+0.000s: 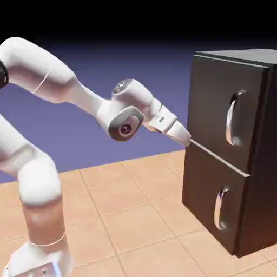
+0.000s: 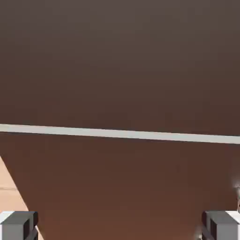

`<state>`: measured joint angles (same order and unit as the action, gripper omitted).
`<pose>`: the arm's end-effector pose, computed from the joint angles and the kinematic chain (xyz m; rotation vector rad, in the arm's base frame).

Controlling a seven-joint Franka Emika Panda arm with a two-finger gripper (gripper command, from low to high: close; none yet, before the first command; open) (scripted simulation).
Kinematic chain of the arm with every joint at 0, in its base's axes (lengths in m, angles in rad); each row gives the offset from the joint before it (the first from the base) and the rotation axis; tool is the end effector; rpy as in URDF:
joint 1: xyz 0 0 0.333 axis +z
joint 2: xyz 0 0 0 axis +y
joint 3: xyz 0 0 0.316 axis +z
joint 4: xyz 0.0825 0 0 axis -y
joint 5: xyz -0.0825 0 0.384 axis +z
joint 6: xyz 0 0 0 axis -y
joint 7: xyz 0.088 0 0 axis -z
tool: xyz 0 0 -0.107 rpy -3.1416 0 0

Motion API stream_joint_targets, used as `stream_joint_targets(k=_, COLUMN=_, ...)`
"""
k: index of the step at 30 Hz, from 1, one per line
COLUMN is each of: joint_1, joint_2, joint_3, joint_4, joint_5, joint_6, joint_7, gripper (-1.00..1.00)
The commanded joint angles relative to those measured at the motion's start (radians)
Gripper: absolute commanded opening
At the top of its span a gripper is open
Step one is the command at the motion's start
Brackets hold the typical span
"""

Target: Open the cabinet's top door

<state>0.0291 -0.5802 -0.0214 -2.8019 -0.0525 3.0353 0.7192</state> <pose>0.3894 0.0068 0.4658 -2.5169 0.8667 -1.0788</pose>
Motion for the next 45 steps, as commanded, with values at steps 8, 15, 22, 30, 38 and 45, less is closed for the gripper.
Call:
stream_joint_targets(k=8, joint_1=0.113, joint_2=-0.068, joint_3=-0.142, joint_4=0.054, joint_5=-0.348, joint_6=-0.011, joint_7=-0.145, gripper=0.0)
stream_joint_targets(k=15, joint_1=0.212, joint_2=-0.127, joint_3=-0.266, joint_4=0.1, joint_5=-0.652, joint_6=-0.021, joint_7=-0.272, gripper=0.0)
stream_joint_targets(k=22, joint_1=0.312, joint_2=-0.186, joint_3=-0.391, joint_4=0.147, joint_5=-0.957, joint_6=-0.031, joint_7=-0.398, gripper=0.0)
stream_joint_targets(k=30, joint_1=0.425, joint_2=-0.253, joint_3=-0.533, joint_4=0.201, joint_5=-1.305, joint_6=-0.042, joint_7=-0.543, gripper=0.0)
stream_joint_targets(k=38, joint_1=0.538, joint_2=-0.321, joint_3=-0.675, joint_4=0.254, joint_5=-1.653, joint_6=-0.053, joint_7=-0.688, gripper=0.0)
stream_joint_targets(k=45, joint_1=0.637, joint_2=-0.38, joint_3=-0.799, joint_4=0.301, joint_5=-1.957, joint_6=-0.062, joint_7=-0.815, gripper=0.0)
